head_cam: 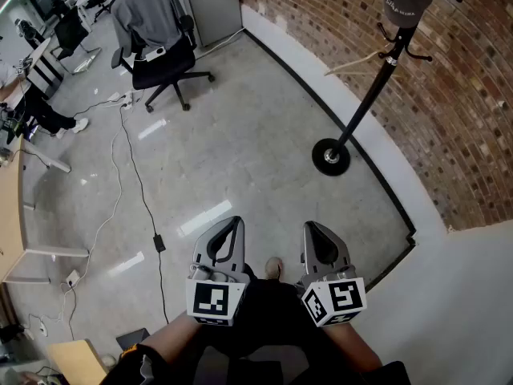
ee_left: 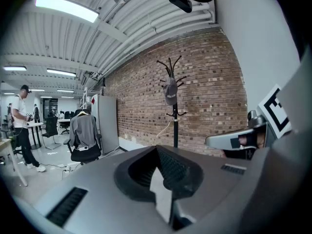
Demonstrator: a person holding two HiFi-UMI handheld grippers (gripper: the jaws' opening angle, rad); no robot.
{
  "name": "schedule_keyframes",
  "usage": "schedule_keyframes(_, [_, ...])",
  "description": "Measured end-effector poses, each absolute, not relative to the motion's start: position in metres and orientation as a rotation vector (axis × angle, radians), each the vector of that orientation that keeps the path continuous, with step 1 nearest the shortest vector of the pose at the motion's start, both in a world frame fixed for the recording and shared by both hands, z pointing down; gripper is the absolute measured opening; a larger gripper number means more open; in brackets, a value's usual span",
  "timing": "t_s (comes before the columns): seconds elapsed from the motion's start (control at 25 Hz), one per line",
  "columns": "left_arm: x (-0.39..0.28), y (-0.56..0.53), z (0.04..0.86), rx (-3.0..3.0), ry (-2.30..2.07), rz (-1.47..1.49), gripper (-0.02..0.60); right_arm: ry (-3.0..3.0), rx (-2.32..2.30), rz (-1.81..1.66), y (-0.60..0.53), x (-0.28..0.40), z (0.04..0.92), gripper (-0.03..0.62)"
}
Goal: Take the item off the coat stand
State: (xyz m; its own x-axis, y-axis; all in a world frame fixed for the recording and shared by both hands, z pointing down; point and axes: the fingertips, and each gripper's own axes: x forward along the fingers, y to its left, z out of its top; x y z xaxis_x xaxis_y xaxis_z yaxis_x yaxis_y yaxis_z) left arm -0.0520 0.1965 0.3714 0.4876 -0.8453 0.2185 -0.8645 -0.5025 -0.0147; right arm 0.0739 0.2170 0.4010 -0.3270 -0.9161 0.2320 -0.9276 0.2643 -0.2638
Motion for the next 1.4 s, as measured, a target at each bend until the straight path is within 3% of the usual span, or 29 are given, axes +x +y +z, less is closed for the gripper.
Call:
schedule_keyframes(0.56, [-0.022,0.090,0.393,2.643,-1.405,0.383,0.025,-2.409,1.831,0.593,0.116,0.101,0.419,0.015])
schedule_keyframes(1.0, [-0.028,-0.087,0.352,2.812,-1.246,0.201,0.025,-2.293,2.040,0.570,-0.043,0.105,0.378,0.014])
schedule_keyframes(1.4, [-0.024,-0.180,0.338,2.834,-1.133,0.128,0.025,-2.226,2.264,0.536,-0.124,0.153,0.344,0.015])
